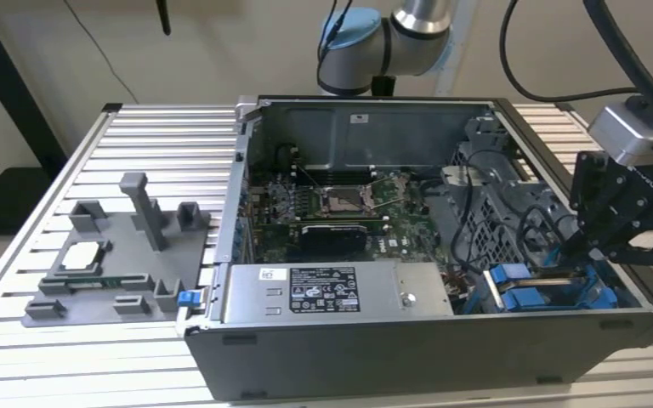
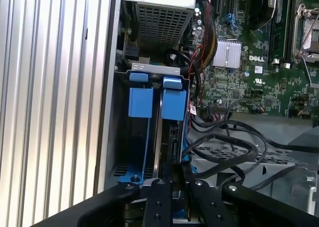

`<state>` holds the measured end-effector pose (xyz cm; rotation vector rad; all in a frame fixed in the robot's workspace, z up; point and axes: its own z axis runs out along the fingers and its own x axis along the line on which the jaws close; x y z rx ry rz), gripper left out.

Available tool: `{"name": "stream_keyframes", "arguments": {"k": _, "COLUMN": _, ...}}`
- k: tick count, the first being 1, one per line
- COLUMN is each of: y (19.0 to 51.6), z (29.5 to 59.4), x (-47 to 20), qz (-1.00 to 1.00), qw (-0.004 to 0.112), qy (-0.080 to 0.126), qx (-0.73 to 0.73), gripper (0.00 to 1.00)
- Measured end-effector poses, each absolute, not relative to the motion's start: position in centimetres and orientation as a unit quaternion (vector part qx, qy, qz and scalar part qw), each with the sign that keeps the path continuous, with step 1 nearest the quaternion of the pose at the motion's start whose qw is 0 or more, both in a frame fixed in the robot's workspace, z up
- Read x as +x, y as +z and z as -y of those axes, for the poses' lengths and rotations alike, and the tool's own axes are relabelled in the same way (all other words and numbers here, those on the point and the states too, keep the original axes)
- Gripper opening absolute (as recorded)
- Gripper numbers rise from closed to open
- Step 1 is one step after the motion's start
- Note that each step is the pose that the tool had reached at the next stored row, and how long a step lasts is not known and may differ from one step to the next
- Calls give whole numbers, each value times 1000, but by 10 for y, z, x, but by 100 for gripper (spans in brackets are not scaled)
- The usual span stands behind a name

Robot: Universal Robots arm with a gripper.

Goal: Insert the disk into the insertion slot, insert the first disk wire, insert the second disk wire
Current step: 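Insert the first disk wire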

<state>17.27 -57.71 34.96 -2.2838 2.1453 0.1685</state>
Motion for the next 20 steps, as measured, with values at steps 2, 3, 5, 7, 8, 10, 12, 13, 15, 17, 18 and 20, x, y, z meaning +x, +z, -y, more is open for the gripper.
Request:
{"name": "stream_keyframes", "arguments": {"k": 2, "y": 349, "z": 577, "x": 173, "qz": -684, "qw": 2, "qy": 54, "qx": -728, "gripper": 0}}
{"name": "stream_keyframes", "arguments": {"k": 3, "y": 349, "z": 577, "x": 173, "qz": -684, "qw": 2, "qy": 54, "qx": -727, "gripper": 0}}
{"name": "stream_keyframes", "arguments": {"k": 5, "y": 348, "z": 577, "x": 173, "qz": -686, "qw": 2, "qy": 54, "qx": -726, "gripper": 0}}
{"name": "stream_keyframes", "arguments": {"k": 7, "y": 347, "z": 577, "x": 173, "qz": -690, "qw": 2, "qy": 54, "qx": -722, "gripper": 0}}
{"name": "stream_keyframes", "arguments": {"k": 8, "y": 347, "z": 577, "x": 173, "qz": -693, "qw": 3, "qy": 54, "qx": -719, "gripper": 0}}
{"name": "stream_keyframes", "arguments": {"k": 10, "y": 347, "z": 577, "x": 173, "qz": -698, "qw": 3, "qy": 53, "qx": -714, "gripper": 0}}
{"name": "stream_keyframes", "arguments": {"k": 12, "y": 346, "z": 577, "x": 173, "qz": -701, "qw": 3, "qy": 54, "qx": -711, "gripper": 0}}
{"name": "stream_keyframes", "arguments": {"k": 13, "y": 346, "z": 577, "x": 173, "qz": -702, "qw": 3, "qy": 54, "qx": -710, "gripper": 0}}
{"name": "stream_keyframes", "arguments": {"k": 15, "y": 346, "z": 577, "x": 173, "qz": -702, "qw": 3, "qy": 54, "qx": -710, "gripper": 0}}
{"name": "stream_keyframes", "arguments": {"k": 17, "y": 345, "z": 577, "x": 173, "qz": -702, "qw": 3, "qy": 54, "qx": -710, "gripper": 0}}
{"name": "stream_keyframes", "arguments": {"k": 18, "y": 345, "z": 577, "x": 173, "qz": -702, "qw": 3, "qy": 54, "qx": -710, "gripper": 0}}
{"name": "stream_keyframes", "arguments": {"k": 20, "y": 345, "z": 577, "x": 173, "qz": -703, "qw": 3, "qy": 53, "qx": -710, "gripper": 0}}
